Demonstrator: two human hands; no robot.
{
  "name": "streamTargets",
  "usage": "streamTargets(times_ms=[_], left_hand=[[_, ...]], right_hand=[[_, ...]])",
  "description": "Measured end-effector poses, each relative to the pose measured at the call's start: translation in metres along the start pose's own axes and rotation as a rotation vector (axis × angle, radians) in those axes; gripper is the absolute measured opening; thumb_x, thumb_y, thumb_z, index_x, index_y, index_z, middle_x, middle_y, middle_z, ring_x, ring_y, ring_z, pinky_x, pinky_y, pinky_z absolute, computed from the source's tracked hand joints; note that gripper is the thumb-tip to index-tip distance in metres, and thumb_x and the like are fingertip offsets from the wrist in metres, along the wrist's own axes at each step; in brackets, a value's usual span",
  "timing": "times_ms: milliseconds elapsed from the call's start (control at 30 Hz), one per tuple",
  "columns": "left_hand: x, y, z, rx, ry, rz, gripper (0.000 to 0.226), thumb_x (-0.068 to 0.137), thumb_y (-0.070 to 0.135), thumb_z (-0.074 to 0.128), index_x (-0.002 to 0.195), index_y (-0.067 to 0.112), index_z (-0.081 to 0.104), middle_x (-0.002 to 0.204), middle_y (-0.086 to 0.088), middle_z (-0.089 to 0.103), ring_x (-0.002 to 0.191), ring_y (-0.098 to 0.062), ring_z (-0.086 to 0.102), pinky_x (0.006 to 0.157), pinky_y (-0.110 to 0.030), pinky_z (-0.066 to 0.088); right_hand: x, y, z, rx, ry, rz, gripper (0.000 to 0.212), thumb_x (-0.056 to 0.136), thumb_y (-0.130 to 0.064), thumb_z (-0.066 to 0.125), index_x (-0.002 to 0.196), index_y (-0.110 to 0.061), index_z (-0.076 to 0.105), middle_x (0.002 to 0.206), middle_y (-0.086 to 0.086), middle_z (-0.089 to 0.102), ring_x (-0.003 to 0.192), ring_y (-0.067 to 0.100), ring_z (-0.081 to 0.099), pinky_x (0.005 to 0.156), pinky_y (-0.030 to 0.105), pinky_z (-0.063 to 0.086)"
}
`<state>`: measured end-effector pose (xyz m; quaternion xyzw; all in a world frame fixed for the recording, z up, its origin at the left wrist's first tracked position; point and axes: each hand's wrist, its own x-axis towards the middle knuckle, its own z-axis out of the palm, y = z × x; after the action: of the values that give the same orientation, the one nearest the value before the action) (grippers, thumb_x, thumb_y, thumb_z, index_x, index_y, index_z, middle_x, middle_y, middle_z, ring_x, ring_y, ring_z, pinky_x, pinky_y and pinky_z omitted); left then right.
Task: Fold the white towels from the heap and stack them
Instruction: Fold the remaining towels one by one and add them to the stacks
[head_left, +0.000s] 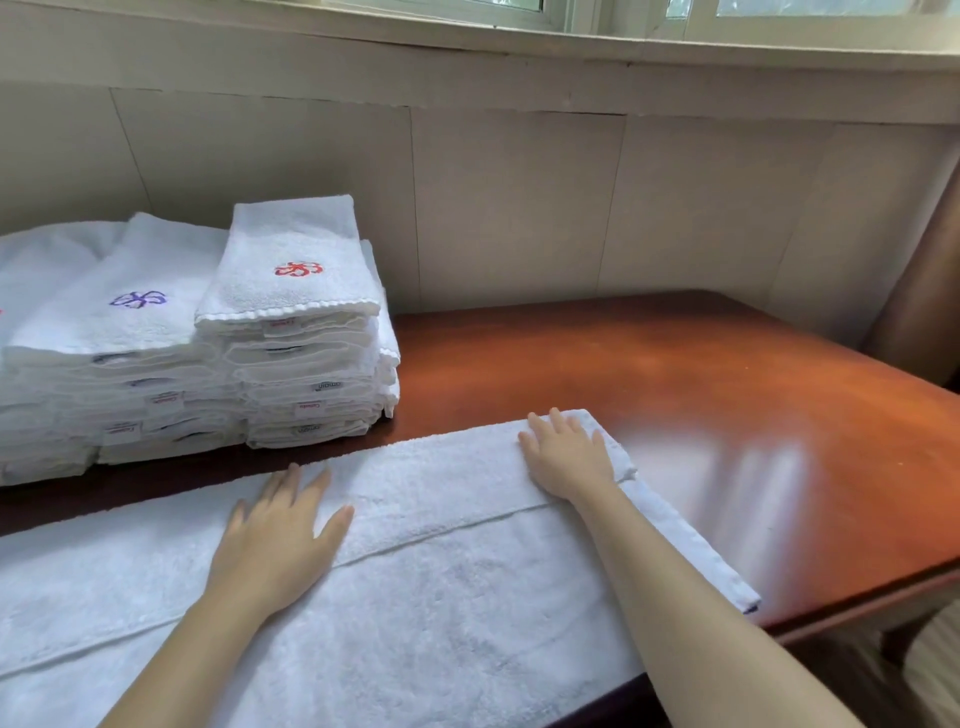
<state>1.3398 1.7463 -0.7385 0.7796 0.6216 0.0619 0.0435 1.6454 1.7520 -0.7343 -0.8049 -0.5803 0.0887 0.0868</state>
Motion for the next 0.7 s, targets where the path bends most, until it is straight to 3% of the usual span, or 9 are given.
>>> streamTargets(times_ms=[300,500,600,667,700], left_hand=[[-0.002,-0.001,-0.003,-0.003,-0.027,0.025,0.061,0.097,0.056,0.018,0.152,0.031,0.010,0.161,-0.003,0.005,0.148,-0.016,0.000,0.118,-0.042,0.006],[-0.010,0.008,-0.011,0.000,-0.038,0.083,0.052,0.101,0.045,0.024,0.150,0.027,0.022,0.160,-0.006,0.012,0.147,-0.019,0.010,0.116,-0.043,0.016],[-0.030,0.014,-0.018,-0.027,0.013,0.252,0.041,0.100,0.041,0.034,0.136,0.024,0.043,0.147,-0.002,0.035,0.136,-0.016,0.032,0.107,-0.032,0.027],[-0.050,0.019,-0.023,0.004,0.079,0.444,0.036,0.099,0.039,0.038,0.126,0.021,0.053,0.136,0.000,0.048,0.123,-0.018,0.046,0.100,-0.028,0.036],[-0.062,0.021,-0.026,0.014,0.100,0.543,0.035,0.099,0.038,0.040,0.122,0.019,0.057,0.131,-0.001,0.053,0.117,-0.020,0.052,0.096,-0.028,0.041]], right_hand=[[0.003,0.024,-0.005,-0.011,0.008,0.230,0.064,0.100,-0.050,0.016,0.153,-0.016,0.007,0.161,0.001,0.004,0.147,0.021,0.004,0.118,0.049,0.003],[-0.009,0.020,-0.007,-0.085,0.096,0.223,0.059,0.101,-0.041,0.021,0.149,-0.006,0.023,0.157,0.003,0.020,0.145,0.022,0.014,0.117,0.048,0.009],[-0.025,0.008,-0.007,-0.290,0.088,0.058,0.044,0.101,-0.028,0.024,0.134,-0.008,0.046,0.151,0.006,0.028,0.143,0.023,0.017,0.115,0.048,0.010],[-0.042,-0.007,-0.008,-0.319,0.146,-0.168,0.028,0.096,-0.015,0.032,0.106,-0.012,0.058,0.130,0.007,0.049,0.130,0.026,0.037,0.107,0.042,0.025],[-0.053,-0.016,-0.010,-0.277,0.174,-0.306,0.022,0.093,-0.011,0.036,0.092,-0.014,0.058,0.114,0.006,0.056,0.117,0.027,0.048,0.096,0.037,0.034]])
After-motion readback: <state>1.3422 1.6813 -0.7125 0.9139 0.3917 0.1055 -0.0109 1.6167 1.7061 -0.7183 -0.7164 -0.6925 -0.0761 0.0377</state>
